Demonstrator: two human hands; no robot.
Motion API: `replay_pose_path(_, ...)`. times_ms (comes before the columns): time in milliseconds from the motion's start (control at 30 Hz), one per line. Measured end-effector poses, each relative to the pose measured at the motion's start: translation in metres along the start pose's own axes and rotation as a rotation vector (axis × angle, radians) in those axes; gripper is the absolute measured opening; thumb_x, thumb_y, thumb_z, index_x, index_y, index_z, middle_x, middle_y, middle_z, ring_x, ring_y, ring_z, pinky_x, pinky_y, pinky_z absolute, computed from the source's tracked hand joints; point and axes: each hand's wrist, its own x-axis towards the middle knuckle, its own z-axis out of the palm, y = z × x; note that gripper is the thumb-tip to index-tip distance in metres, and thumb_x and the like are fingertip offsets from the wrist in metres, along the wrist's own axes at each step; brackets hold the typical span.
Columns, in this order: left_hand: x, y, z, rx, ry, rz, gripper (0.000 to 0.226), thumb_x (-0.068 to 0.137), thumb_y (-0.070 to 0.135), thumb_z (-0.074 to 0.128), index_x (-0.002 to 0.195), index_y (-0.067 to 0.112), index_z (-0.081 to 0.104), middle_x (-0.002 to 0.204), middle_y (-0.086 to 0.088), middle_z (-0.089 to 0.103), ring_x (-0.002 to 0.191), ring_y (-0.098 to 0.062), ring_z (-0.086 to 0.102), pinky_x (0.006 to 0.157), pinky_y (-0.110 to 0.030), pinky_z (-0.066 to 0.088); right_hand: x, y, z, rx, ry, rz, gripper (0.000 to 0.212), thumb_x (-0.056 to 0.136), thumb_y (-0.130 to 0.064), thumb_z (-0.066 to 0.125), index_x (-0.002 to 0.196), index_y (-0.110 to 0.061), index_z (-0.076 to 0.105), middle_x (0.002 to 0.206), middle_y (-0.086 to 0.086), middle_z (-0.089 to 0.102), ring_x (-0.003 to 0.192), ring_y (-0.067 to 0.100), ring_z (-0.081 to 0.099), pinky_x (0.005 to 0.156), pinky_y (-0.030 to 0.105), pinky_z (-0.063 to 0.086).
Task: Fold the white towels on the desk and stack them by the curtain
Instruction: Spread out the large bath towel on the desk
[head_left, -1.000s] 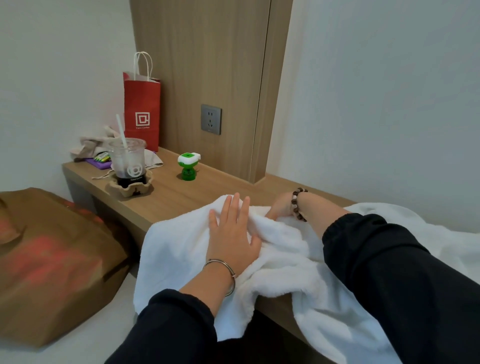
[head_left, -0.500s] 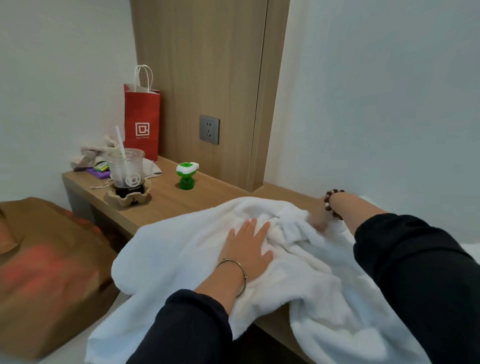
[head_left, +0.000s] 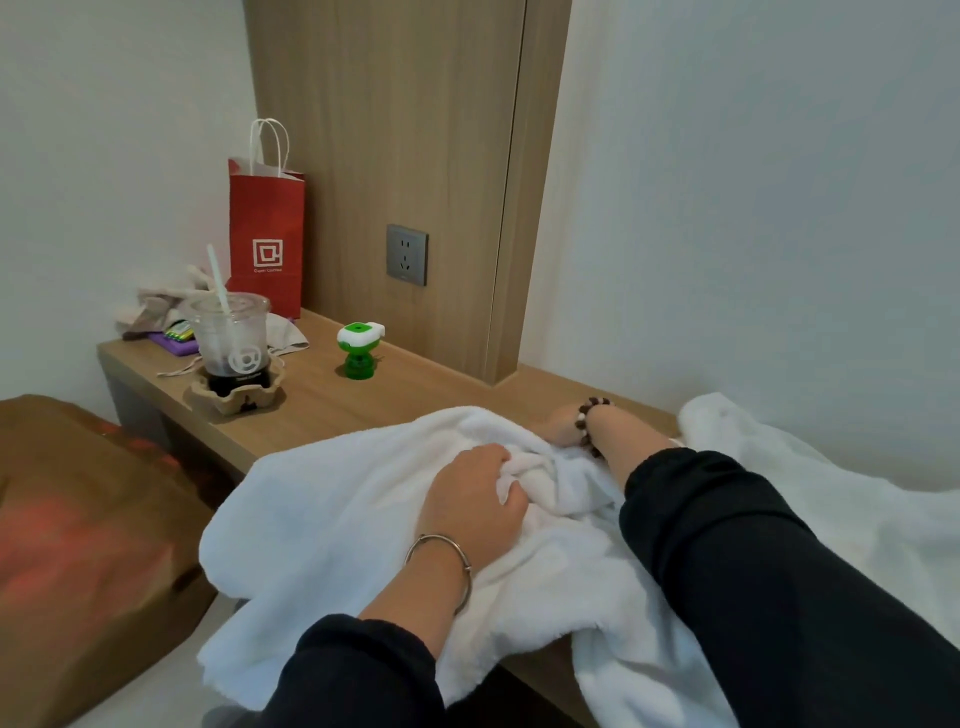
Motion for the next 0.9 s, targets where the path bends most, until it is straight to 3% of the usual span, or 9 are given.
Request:
replay_pose_path(133, 0.0, 0.003, -0.002, -0.008, 0.047, 0.042, 0.018, 0.084, 0.029, 0.052, 0.099, 0.02, 0.059, 0.093, 0.005, 0.06, 0.087, -0.014, 0.054, 0.076, -0.028, 0.046, -0.008, 0.018, -0.005, 0.358, -0.117, -0.079, 0.041, 0.086, -0.053, 0.061, 0.098, -0.014, 0.066, 0.094, 0.004, 0.068, 0.086, 0.023, 0.063, 0.08, 0.033, 0.053)
replay_pose_path(233, -0.001, 0.005, -0.005, 0.009, 0.106, 0.108, 0.019, 0.084, 0.024, 0.053, 0.092, 0.014, 0.066, 0.091, 0.002, 0.062, 0.087, -0.016, 0.054, 0.077, -0.03, 0.047, -0.015, 0.016, -0.003, 0.217, 0.064, -0.192, 0.021, 0.08, -0.041, 0.071, 0.074, -0.023, 0.061, 0.069, -0.009, 0.059, 0.063, 0.011, 0.052, 0.056, 0.023, 0.042)
replay_pose_path(333, -0.003, 0.008, -0.009, 0.009, 0.193, 0.159, 0.02, 0.079, 0.019, 0.054, 0.08, 0.007, 0.07, 0.084, -0.005, 0.063, 0.081, -0.022, 0.057, 0.073, -0.038, 0.05, -0.023, 0.011, -0.003, 0.165, 0.186, -0.234, 0.013, 0.075, -0.024, 0.073, 0.086, -0.02, 0.068, 0.077, -0.007, 0.062, 0.069, 0.011, 0.056, 0.058, 0.021, 0.046)
replay_pose_path(467, -0.007, 0.009, -0.014, 0.062, 0.35, 0.241, 0.009, 0.071, 0.012, 0.064, 0.075, 0.005, 0.067, 0.088, -0.011, 0.061, 0.084, -0.029, 0.058, 0.074, -0.037, 0.052, -0.031, 0.003, -0.017, 0.082, 0.63, -0.182, 0.019, 0.08, -0.007, 0.06, 0.098, -0.005, 0.064, 0.095, 0.014, 0.064, 0.081, 0.024, 0.057, 0.066, 0.028, 0.043)
replay_pose_path(600, -0.011, 0.009, -0.015, 0.151, 0.42, 0.2, 0.034, 0.07, 0.016, 0.064, 0.103, 0.01, 0.065, 0.122, -0.017, 0.055, 0.116, -0.035, 0.049, 0.098, -0.049, 0.041, -0.038, 0.021, -0.059, 0.331, 1.239, -0.014, 0.021, 0.09, -0.005, 0.043, 0.105, -0.007, 0.058, 0.108, 0.017, 0.055, 0.088, 0.034, 0.056, 0.069, 0.031, 0.036)
replay_pose_path(667, -0.011, 0.009, -0.015, 0.194, 0.397, 0.15, 0.049, 0.072, 0.02, 0.061, 0.12, 0.013, 0.058, 0.137, -0.017, 0.047, 0.13, -0.034, 0.039, 0.106, -0.054, 0.029, -0.042, 0.044, -0.069, 0.419, 1.38, 0.073, 0.018, 0.09, -0.007, 0.043, 0.104, -0.007, 0.055, 0.112, 0.016, 0.051, 0.086, 0.034, 0.055, 0.066, 0.032, 0.034)
replay_pose_path(733, -0.008, 0.008, -0.013, 0.193, 0.349, 0.12, 0.057, 0.077, 0.021, 0.061, 0.133, 0.015, 0.049, 0.147, -0.015, 0.036, 0.139, -0.032, 0.029, 0.111, -0.052, 0.019, -0.041, 0.061, -0.061, 0.081, 1.207, 0.082, 0.02, 0.09, -0.012, 0.046, 0.107, -0.008, 0.055, 0.116, 0.015, 0.049, 0.086, 0.033, 0.054, 0.069, 0.035, 0.041)
replay_pose_path(800, -0.004, 0.005, -0.008, 0.21, 0.244, 0.076, 0.061, 0.086, 0.027, 0.056, 0.144, 0.019, 0.037, 0.156, -0.009, 0.022, 0.145, -0.027, 0.015, 0.116, -0.047, 0.01, -0.036, 0.061, -0.042, -0.298, 0.773, 0.029, 0.025, 0.091, -0.019, 0.048, 0.11, -0.008, 0.06, 0.116, 0.013, 0.052, 0.098, 0.033, 0.053, 0.082, 0.037, 0.047)
replay_pose_path(900, 0.002, -0.002, 0.0, 0.275, 0.069, 0.003, 0.057, 0.094, 0.041, 0.039, 0.148, 0.026, 0.026, 0.159, 0.001, 0.01, 0.147, -0.017, 0.002, 0.117, -0.037, -0.001, -0.033, 0.047, -0.014, -0.174, 0.274, -0.025, 0.02, 0.086, -0.017, 0.059, 0.095, -0.001, 0.068, 0.101, 0.013, 0.064, 0.088, 0.024, 0.056, 0.084, 0.031, 0.049)
